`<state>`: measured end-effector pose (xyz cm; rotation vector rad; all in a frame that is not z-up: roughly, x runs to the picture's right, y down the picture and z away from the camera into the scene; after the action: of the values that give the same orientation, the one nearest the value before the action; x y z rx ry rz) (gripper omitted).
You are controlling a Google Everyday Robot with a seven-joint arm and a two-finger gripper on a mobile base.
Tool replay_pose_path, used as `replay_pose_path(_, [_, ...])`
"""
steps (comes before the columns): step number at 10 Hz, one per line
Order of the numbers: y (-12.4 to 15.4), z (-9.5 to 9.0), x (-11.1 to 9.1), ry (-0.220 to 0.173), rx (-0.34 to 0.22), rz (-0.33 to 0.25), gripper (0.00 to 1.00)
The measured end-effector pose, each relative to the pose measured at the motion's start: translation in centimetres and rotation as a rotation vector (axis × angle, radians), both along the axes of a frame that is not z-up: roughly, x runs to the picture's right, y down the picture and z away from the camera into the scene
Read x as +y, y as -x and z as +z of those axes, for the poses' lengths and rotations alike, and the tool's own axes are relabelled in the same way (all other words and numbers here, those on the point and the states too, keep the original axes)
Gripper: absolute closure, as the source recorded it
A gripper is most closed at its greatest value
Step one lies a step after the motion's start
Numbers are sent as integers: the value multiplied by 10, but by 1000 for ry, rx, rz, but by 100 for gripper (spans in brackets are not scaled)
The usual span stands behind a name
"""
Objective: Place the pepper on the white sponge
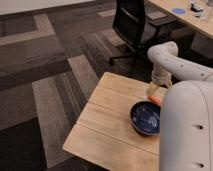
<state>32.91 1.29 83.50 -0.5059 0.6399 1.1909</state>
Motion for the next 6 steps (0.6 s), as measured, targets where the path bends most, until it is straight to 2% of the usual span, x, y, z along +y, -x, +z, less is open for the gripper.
replay_pose_path(2, [-2,23,2,-43,-81,52,35])
replay_pose_path(6, [1,43,8,-100,-175,89,35])
